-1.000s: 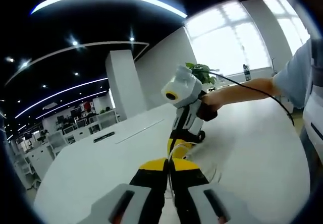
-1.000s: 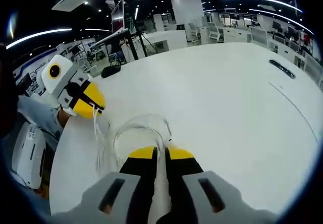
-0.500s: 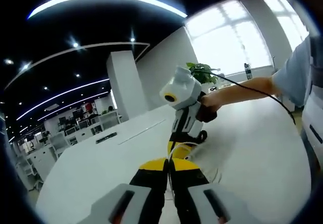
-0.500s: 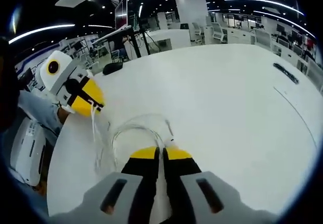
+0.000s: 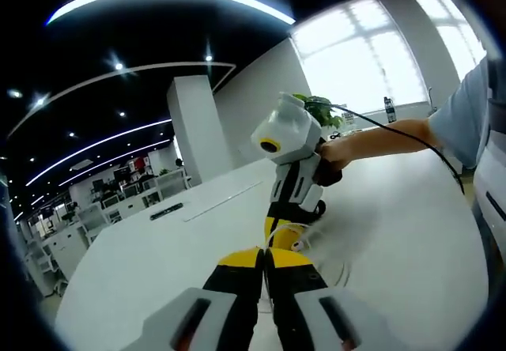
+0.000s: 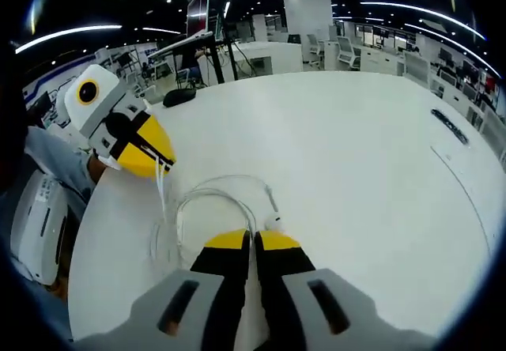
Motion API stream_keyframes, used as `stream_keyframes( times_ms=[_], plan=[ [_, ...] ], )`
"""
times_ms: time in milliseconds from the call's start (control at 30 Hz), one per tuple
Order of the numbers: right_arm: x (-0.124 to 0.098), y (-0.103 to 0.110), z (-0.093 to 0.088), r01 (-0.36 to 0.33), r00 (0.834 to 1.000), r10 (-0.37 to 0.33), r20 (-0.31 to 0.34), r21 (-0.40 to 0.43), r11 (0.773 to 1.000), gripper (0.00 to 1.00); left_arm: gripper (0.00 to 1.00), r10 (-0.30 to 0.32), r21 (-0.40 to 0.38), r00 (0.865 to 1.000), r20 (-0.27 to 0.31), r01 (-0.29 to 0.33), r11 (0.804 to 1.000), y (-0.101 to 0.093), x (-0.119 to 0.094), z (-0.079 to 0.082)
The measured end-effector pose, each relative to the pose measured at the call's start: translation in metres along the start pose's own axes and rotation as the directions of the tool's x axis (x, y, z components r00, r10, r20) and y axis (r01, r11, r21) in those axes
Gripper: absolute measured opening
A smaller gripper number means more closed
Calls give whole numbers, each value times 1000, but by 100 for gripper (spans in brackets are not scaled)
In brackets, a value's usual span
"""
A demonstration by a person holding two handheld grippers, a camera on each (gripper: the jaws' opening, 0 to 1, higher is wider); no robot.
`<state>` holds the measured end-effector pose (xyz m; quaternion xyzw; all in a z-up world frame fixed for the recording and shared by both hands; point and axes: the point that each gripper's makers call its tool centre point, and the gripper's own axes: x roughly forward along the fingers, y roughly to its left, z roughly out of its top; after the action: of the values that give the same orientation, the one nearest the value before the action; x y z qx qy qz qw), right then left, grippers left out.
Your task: Peel open the Velcro strap on the desktop, arrange the wired earphones neatly onto it, and close the Velcro strap to secure them.
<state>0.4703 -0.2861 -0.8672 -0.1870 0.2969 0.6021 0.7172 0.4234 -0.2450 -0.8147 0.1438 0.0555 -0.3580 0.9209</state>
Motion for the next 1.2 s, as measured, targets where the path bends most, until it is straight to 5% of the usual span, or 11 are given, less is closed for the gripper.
stream_keyframes(
  times_ms=[333, 700, 1200],
  plan=[
    [-4, 5, -2, 65, 998, -65, 4, -43, 997, 4, 6, -3, -1, 1000, -7, 3, 1000, -2, 0, -2],
    [-31, 6, 11, 193, 975, -186, 125, -49, 980, 3, 6, 20, 72, 1000, -3, -20, 997, -5, 2, 0],
    [-48, 26, 14, 204, 957, -200, 211, 3, 979, 3, 6, 30, 193, 1000, -6, -29, 981, -9, 7, -2]
  ],
)
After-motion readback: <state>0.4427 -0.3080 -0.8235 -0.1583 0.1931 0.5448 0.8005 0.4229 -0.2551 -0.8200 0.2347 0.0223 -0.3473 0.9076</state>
